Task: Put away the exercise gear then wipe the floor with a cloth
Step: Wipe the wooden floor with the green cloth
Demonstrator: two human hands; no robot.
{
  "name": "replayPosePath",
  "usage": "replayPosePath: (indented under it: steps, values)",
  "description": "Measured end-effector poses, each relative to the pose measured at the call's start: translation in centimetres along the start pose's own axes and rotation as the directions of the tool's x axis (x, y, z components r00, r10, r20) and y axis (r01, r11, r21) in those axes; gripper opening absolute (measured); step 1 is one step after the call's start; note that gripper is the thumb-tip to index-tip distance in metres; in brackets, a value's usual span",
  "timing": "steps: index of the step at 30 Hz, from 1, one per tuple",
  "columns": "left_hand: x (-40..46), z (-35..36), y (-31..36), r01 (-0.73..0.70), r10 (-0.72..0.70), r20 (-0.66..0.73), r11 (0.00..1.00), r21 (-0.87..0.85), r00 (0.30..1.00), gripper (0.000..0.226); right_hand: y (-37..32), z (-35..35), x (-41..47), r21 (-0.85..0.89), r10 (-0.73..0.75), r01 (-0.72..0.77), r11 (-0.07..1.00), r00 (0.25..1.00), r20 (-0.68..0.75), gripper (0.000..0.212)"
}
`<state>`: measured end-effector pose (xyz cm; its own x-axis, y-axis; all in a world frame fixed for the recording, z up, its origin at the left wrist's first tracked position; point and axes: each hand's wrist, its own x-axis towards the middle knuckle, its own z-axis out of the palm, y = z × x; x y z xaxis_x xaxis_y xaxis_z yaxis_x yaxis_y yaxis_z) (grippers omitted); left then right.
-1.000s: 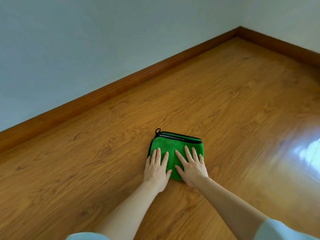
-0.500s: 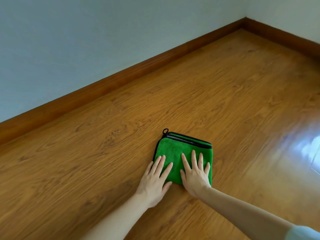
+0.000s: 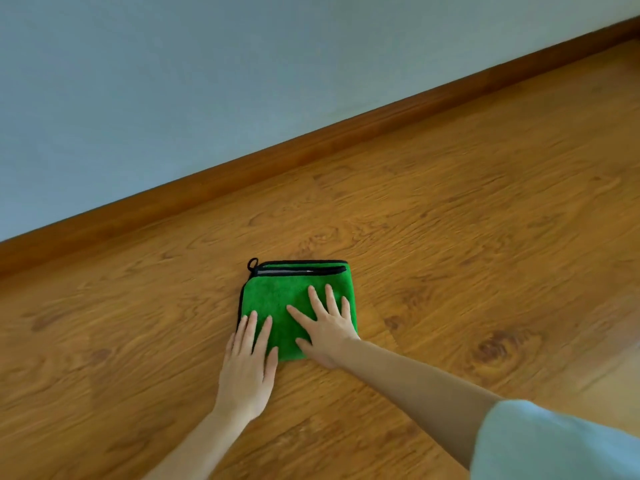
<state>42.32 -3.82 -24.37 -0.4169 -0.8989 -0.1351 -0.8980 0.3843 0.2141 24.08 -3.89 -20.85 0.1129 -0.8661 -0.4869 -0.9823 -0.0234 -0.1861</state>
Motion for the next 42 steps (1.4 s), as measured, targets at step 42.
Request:
replayPosePath:
  steps: [42]
  values:
    - [9.2,1.6,15.0,-0.551,0.537,0.148,0.83,0.082,0.831,0.056,17.1,2.3,-6.9,0.14,0.532,-0.513,0.847,0.822,-0.205,0.072]
